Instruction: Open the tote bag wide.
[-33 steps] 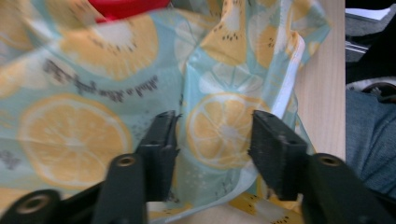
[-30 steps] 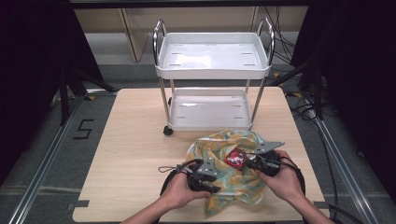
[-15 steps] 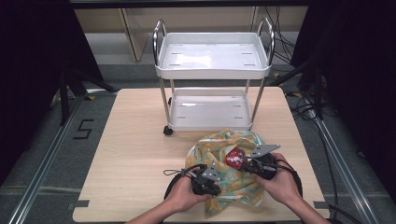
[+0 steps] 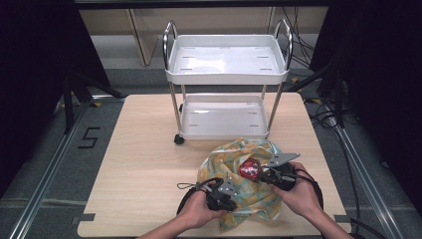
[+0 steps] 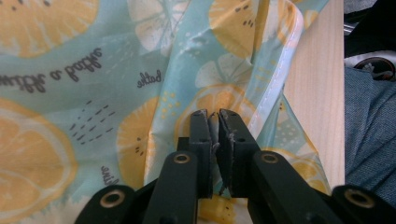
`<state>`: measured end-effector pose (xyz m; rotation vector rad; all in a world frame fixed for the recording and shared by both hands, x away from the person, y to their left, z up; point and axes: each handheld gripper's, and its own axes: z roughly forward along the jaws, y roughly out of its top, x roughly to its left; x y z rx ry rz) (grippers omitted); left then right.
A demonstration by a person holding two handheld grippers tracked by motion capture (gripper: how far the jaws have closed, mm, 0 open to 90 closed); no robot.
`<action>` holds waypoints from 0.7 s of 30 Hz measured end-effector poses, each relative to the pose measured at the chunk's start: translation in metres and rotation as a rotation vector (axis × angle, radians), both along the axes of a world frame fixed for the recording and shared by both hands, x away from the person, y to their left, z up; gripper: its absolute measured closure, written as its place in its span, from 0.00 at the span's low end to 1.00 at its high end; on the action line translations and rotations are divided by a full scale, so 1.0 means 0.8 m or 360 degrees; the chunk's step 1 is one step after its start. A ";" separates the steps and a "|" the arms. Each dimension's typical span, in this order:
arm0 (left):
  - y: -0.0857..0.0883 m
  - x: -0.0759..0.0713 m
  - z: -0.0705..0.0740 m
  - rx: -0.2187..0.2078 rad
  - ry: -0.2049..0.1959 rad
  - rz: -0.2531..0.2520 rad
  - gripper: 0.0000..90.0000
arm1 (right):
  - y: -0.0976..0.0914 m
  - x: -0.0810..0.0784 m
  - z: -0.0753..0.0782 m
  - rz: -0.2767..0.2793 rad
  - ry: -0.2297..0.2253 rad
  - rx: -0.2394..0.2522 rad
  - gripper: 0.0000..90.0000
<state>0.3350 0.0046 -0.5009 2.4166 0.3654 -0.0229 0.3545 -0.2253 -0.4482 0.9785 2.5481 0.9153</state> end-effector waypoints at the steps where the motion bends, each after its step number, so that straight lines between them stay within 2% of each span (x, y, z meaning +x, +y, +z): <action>1: 0.000 0.000 0.000 -0.0001 0.0000 0.0001 0.93 | 0.002 -0.001 -0.002 0.0002 -0.0001 -0.0023 1.00; 2: 0.000 0.000 0.000 -0.0001 0.0001 0.0002 0.93 | 0.005 -0.003 -0.004 -0.0014 0.0024 -0.0013 1.00; 3: 0.000 0.000 0.000 0.0001 0.0000 -0.0001 0.94 | 0.006 -0.002 -0.005 0.0013 0.0003 -0.0004 1.00; 4: 0.000 0.001 0.000 0.0010 -0.0030 -0.0023 0.94 | 0.007 -0.005 -0.003 0.0002 0.0044 -0.0014 1.00; 6: -0.001 0.001 0.000 0.0010 -0.0028 -0.0025 0.94 | 0.009 -0.004 -0.004 0.0028 -0.0003 -0.0011 1.00; 8: -0.002 0.001 0.000 0.0010 -0.0031 -0.0020 0.94 | 0.011 -0.006 -0.004 0.0024 0.0004 -0.0017 1.00; 9: -0.002 0.001 0.000 0.0006 -0.0029 -0.0023 0.94 | 0.013 -0.005 -0.006 0.0026 -0.0026 -0.0003 1.00; 12: -0.002 0.000 0.000 0.0018 -0.0017 -0.0016 0.94 | 0.015 -0.006 -0.003 0.0053 0.0020 -0.0032 1.00; 13: -0.002 0.000 0.000 0.0022 -0.0034 -0.0025 0.94 | 0.016 -0.005 -0.004 0.0069 -0.0008 -0.0021 1.00; 16: -0.002 0.000 -0.001 0.0002 -0.0032 -0.0027 0.94 | 0.019 -0.007 -0.005 0.0088 0.0013 -0.0010 0.99; 18: -0.002 -0.002 -0.001 0.0003 -0.0006 -0.0010 0.94 | 0.014 -0.005 -0.004 0.0122 -0.0006 0.0005 0.95; 21: -0.002 -0.003 0.000 -0.0004 -0.0001 -0.0016 0.94 | -0.001 -0.002 -0.001 0.0105 -0.0025 0.0053 0.79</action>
